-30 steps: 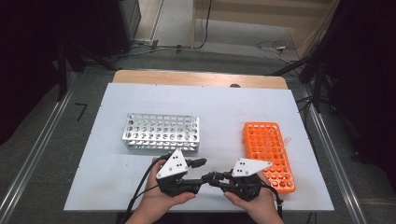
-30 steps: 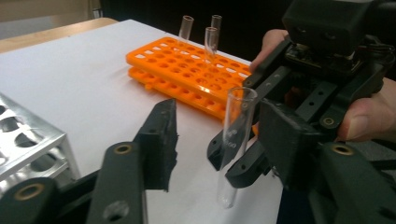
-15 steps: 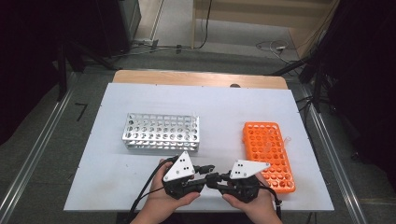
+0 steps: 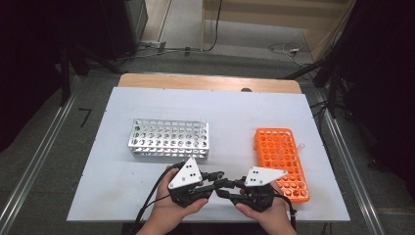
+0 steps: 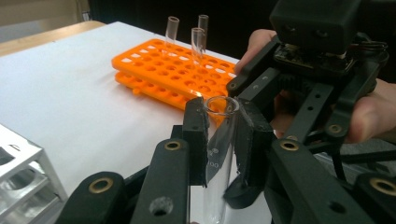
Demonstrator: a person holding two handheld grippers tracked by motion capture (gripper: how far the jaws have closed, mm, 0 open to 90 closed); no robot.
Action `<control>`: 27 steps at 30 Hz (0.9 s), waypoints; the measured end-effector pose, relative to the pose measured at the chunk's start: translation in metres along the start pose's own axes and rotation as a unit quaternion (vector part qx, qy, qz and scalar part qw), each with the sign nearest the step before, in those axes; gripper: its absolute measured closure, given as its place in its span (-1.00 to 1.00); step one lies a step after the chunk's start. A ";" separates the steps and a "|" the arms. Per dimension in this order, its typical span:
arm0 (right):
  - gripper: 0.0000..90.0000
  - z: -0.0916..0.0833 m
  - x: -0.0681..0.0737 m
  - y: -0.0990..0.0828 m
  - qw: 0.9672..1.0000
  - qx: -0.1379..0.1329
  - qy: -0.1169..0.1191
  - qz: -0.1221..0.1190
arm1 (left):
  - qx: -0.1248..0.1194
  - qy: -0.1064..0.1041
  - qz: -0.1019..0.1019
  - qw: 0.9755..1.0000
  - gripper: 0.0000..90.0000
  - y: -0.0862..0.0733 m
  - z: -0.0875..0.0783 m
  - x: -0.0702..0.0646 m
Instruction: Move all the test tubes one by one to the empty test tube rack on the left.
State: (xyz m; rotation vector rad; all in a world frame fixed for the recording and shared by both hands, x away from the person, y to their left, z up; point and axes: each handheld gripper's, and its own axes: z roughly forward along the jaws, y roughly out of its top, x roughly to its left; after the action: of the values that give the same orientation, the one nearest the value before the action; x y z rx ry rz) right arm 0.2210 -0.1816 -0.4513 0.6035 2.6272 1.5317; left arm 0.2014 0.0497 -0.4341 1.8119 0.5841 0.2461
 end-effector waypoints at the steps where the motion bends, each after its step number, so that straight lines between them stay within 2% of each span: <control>1: 0.30 -0.001 0.000 0.000 1.000 -0.005 0.001 0.000 | 0.001 0.003 -0.001 1.000 0.68 0.001 -0.001 0.001; 6: -0.07 -0.010 -0.002 -0.001 1.000 -0.015 -0.013 -0.007 | -0.001 0.014 -0.003 1.000 0.68 0.003 -0.007 0.007; 10: -0.31 -0.020 -0.005 -0.003 0.999 -0.025 -0.022 -0.004 | -0.001 0.024 -0.002 1.000 0.68 0.005 -0.012 0.013; 15: -0.67 -0.032 -0.010 -0.008 0.999 -0.029 -0.040 -0.002 | -0.009 0.037 -0.010 0.999 0.68 0.007 -0.020 0.023; 18: -0.86 -0.040 -0.014 -0.010 0.998 -0.034 -0.048 0.006 | -0.014 0.045 -0.015 0.999 0.68 0.009 -0.024 0.030; 21: -1.00 -0.049 -0.019 -0.013 0.998 -0.039 -0.053 0.014 | -0.021 0.053 -0.021 0.998 0.68 0.012 -0.029 0.038; 27: -1.00 -0.070 -0.030 -0.020 0.995 -0.055 -0.072 0.030 | -0.029 0.074 -0.020 0.997 0.68 0.022 -0.037 0.051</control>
State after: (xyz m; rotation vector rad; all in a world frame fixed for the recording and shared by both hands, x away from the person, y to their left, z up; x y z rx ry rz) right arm 0.2262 -0.2585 -0.4375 0.7609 2.4232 1.5712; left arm 0.2341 0.1018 -0.4081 1.7338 0.7102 0.3684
